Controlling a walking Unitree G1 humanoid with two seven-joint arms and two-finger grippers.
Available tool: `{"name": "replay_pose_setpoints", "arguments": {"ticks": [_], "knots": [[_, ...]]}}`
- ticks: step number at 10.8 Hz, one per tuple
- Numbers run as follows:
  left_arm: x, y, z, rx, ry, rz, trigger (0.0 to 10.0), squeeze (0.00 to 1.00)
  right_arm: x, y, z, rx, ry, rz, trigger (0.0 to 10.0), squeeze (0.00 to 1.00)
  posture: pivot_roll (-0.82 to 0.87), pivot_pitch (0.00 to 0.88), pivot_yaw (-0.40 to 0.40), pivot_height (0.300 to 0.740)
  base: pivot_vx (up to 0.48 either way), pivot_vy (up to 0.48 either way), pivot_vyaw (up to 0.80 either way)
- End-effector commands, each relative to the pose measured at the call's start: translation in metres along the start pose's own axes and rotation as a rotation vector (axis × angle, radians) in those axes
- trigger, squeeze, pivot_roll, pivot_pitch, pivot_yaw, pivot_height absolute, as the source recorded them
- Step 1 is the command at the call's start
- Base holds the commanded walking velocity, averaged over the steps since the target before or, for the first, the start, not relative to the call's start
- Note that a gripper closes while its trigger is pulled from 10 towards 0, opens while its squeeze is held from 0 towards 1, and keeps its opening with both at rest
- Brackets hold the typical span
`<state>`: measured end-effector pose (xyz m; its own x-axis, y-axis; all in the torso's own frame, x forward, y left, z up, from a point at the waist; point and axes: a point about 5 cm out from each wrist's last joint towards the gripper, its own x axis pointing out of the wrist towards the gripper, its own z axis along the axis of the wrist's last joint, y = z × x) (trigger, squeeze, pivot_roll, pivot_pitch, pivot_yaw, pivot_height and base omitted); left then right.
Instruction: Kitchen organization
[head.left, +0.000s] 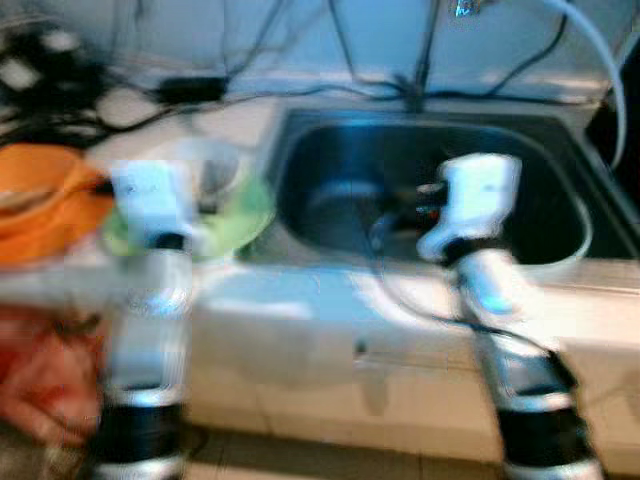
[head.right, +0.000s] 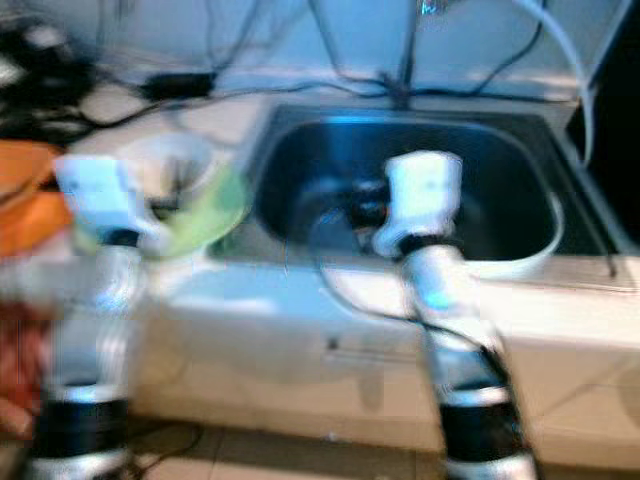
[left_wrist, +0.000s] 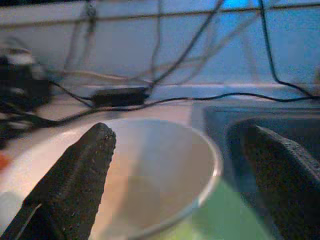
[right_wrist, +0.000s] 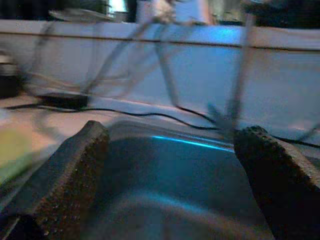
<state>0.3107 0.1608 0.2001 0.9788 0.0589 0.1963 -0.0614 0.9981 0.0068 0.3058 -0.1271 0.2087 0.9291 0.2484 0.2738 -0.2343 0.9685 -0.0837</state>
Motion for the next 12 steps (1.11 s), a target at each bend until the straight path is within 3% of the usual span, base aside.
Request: {"name": "replay_pose_setpoints", "arguments": {"ticks": [1, 6, 8, 12], "knots": [[0.0, 0.012, 0.002, 0.025, -0.012, 0.031, 10.0, 0.0, 0.003, 0.011, 0.003, 0.016, -0.008, 0.036, 10.0, 0.0, 0.03, 0.08, 0.042, 0.74, 0.0, 0.0, 0.0], [0.0, 0.009, -0.001, 0.04, 0.014, 0.014, 10.0, 0.0, 0.003, 0.012, 0.002, 0.011, -0.001, 0.043, 10.0, 0.0, 0.03, 0.077, 0.044, 0.74, 0.0, 0.0, 0.0], [0.007, 0.002, -0.006, 0.031, 0.114, -0.035, 10.0, 0.0, 0.004, 0.014, 0.005, 0.005, 0.003, 0.066, 10.0, 0.0, 0.03, 0.077, 0.042, 0.74, 0.0, 0.0, 0.0], [0.02, -0.001, -0.003, 0.099, 0.182, -0.169, 10.0, 0.0, 0.003, 0.031, 0.0, 0.036, 0.14, 0.301, 10.0, 0.0, 0.03, 0.079, 0.046, 0.74, 0.0, 0.0, 0.0]]}}
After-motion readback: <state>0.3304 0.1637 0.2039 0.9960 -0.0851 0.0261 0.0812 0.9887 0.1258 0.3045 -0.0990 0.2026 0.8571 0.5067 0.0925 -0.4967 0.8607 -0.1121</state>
